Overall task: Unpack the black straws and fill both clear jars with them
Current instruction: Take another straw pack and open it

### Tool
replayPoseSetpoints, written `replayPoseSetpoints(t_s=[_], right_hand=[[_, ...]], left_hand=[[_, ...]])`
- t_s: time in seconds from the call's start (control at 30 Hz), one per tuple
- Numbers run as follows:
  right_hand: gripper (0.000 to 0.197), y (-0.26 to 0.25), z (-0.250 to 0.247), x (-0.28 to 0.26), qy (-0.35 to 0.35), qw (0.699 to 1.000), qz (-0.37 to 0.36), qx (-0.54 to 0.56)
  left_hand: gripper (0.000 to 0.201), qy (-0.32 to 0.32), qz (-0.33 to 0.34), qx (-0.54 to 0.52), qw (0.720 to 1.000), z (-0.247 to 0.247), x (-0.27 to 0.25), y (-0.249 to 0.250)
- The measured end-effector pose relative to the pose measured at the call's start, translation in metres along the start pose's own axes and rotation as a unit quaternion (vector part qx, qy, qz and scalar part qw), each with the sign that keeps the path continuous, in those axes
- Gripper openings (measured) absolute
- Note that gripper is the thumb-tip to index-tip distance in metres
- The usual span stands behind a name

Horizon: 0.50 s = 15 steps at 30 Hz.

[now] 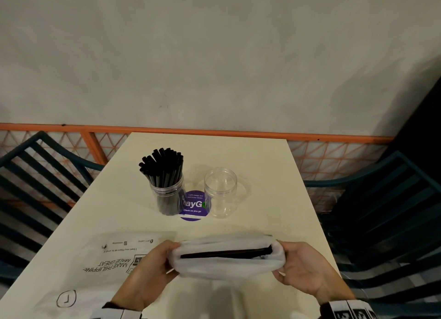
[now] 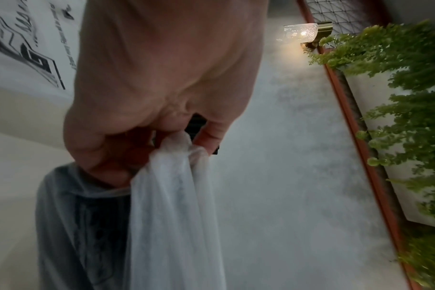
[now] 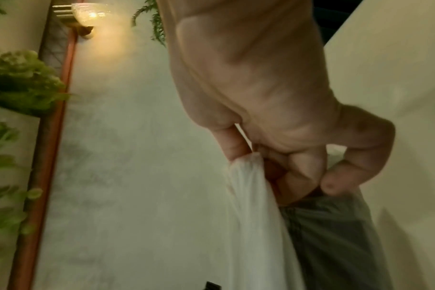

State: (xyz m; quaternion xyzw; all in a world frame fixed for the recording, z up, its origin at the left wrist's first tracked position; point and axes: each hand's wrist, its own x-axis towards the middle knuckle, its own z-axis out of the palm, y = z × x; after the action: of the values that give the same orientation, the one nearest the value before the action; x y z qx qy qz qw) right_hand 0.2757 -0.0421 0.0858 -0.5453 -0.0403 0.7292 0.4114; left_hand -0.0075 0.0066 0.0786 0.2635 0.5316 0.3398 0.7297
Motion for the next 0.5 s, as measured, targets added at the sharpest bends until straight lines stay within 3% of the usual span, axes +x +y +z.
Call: replayPoseSetpoints(t_s=[0.07, 0.13, 0.2, 0.27, 0.3, 0.37, 0.43, 0.5], right_hand=[[0.024, 0.001, 0.003, -0.001, 0.007, 0.999, -0.04, -0.034], [0.021, 0.002, 0.007, -0.004, -0.013, 0.996, -0.075, -0.055], [0.006, 0.003, 0.008, -0.005, -0.025, 0.993, -0.089, -0.069], [0.035, 0.004, 0.001, 0.001, 0.014, 0.987, -0.12, -0.102], [0.04, 0.004, -0.002, 0.004, 0.043, 0.98, -0.149, -0.125], [0.028, 0.005, -0.003, 0.006, 0.095, 0.96, -0.204, -0.168], [0.008, 0.006, -0.004, 0.007, 0.144, 0.932, -0.256, -0.215], [0.004, 0.008, -0.006, 0.007, 0.185, 0.906, -0.297, -0.24]], left_hand=[[0.014, -0.008, 0.044, 0.065, 0.997, 0.006, -0.002, -0.001], [0.039, 0.006, 0.1, 0.145, 0.984, 0.008, 0.0, -0.005], [0.05, 0.037, 0.138, 0.195, 0.97, 0.008, 0.002, -0.006], [0.046, 0.049, 0.146, 0.228, 0.961, 0.007, 0.002, -0.005], [0.045, 0.048, 0.148, 0.243, 0.958, 0.005, 0.0, -0.006], [0.046, 0.036, 0.152, 0.282, 0.947, 0.001, -0.001, -0.008], [0.034, 0.031, 0.16, 0.313, 0.936, -0.001, -0.004, -0.009], [0.021, 0.054, 0.166, 0.313, 0.934, -0.004, -0.002, -0.01]])
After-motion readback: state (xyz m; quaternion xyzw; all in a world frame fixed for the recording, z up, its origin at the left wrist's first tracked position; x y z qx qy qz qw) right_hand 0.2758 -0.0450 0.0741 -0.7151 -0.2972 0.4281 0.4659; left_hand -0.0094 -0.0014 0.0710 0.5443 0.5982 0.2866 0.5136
